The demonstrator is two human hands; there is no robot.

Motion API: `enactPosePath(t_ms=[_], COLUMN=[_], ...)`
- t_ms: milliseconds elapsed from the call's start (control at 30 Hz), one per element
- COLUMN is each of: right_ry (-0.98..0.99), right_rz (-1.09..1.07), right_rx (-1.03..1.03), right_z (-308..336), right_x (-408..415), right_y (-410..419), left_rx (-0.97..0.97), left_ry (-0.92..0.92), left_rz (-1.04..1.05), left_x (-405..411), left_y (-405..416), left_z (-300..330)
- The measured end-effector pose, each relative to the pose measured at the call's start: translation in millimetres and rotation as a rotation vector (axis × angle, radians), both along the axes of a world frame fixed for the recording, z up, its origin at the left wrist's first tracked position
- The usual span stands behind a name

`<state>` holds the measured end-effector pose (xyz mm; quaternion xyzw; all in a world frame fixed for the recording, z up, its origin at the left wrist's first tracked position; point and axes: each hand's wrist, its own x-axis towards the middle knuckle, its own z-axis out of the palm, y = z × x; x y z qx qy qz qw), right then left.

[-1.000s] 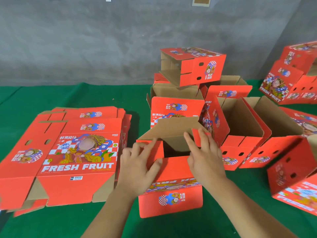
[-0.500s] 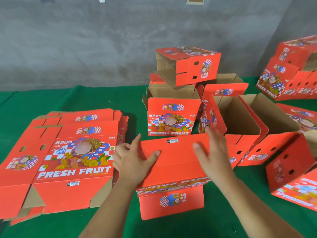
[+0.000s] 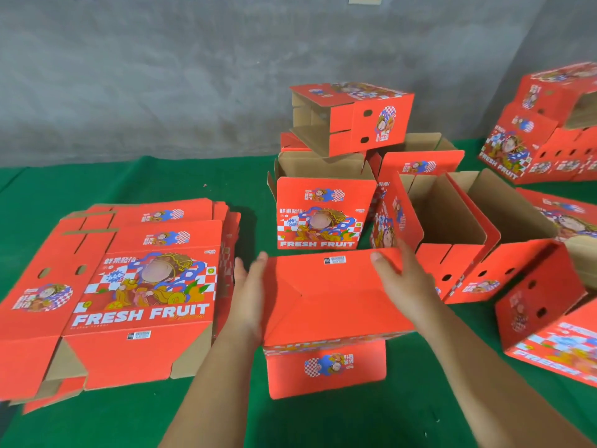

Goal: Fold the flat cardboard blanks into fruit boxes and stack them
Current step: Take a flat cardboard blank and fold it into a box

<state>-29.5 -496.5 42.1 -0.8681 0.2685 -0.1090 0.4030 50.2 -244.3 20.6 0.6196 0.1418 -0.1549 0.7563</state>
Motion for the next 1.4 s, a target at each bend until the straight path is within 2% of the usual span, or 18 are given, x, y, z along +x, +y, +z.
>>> enactPosePath(t_ms=[67,100,167,267,300,367,433,500,533,700,767,833,900,967,1133,1233,1300,1400], right_ry=[-0.105,-0.165,-0.262,-0.428,-0.487,-0.607,-0.686,-0.725,-0.742,-0.628,-0.489,-0.209,-0.063,-0.086,-0.347,-0.532,-0.588,-0.455], right_rz=[-0.018,-0.016,-0.035,-0.102,-0.105,-0.145,-0.19,-0.194,-0.192,-0.123,-0.116,-0.042,0.197,0.351,0.24,0.223,0.225,0.172], right_rx=[0.156,0.188,0.207,0.32,0.373,0.437,0.424,0.366,0.341,0.134,-0.122,-0.398,-0.451,-0.464,-0.578,-0.81,-0.912,-0.884], right_z=[14,20,31,49,55,59,57,49,46,52,57,60,57,48,54,73,93,122], right_x=[-3,-5,-8,-13,-16,-23,-29,-34,-37,-49,-49,-51,-56,-60,-54,-47,-40,-27], right_y=[2,4,10,15,18,27,36,38,34,-1,-5,6,30,52,32,-20,-58,-119], left_rx=[-0.161,-0.24,-0.362,-0.549,-0.554,-0.433,-0.318,-0.354,-0.371,-0.403,-0.343,-0.291,-0.253,-0.211,-0.133,-0.225,-0.143,-0.02], left_ry=[0.25,0.289,0.143,-0.28,-0.349,-0.235,0.082,0.214,0.211,-0.202,-0.272,-0.3,-0.337,-0.385,-0.361,-0.395,-0.493,-0.499], left_rz=[-0.086,-0.156,-0.157,-0.003,0.044,0.135,-0.034,-0.271,-0.298,-0.128,-0.071,0.035,0.066,0.054,-0.033,-0.205,-0.339,-0.702], left_x=[4,3,-2,-7,-8,-8,-10,-19,-23,-24,-24,-29,-39,-53,-81,-76,-65,-46], left_y=[7,10,16,26,28,31,32,31,27,2,-12,-30,-51,-70,-101,-118,-130,-148], left_z=[9,15,21,26,29,38,44,44,42,31,37,53,67,76,85,98,113,131])
